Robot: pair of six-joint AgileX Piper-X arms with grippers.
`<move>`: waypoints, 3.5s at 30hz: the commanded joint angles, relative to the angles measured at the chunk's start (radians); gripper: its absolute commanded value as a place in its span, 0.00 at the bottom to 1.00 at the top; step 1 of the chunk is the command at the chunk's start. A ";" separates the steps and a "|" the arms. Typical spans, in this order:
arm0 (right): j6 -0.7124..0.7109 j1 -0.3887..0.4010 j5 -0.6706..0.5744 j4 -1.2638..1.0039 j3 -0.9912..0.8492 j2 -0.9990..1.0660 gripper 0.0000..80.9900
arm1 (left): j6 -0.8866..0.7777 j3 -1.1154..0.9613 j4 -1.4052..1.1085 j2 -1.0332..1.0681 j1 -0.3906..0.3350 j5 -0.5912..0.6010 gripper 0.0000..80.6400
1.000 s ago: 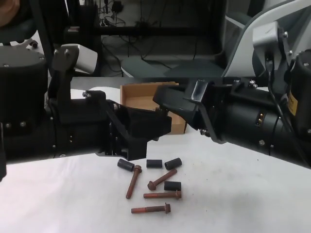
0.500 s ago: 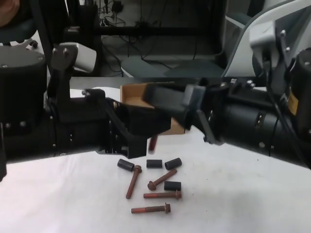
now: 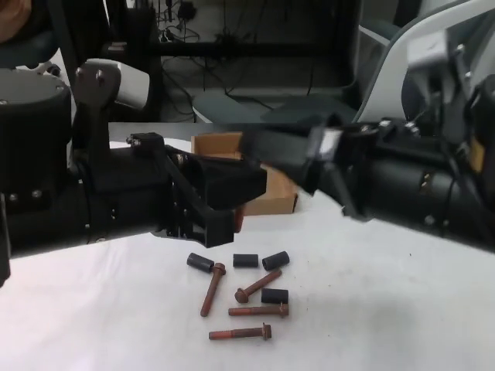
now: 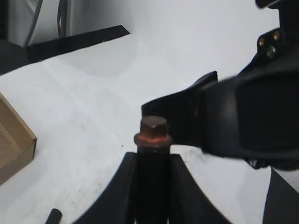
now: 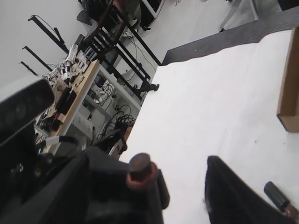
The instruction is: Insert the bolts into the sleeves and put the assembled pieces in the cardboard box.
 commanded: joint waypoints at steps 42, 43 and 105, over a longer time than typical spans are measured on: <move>-0.611 -0.140 0.008 0.987 -0.007 -0.476 0.45 | 0.372 -1.138 0.598 1.217 0.203 -0.152 0.02; -0.611 -0.140 0.008 0.987 -0.007 -0.476 0.45 | 0.372 -1.139 0.599 1.224 0.203 -0.158 0.02; -0.388 -0.140 0.202 0.952 0.141 -0.718 0.45 | 0.128 -0.112 0.550 0.044 0.159 -0.003 0.59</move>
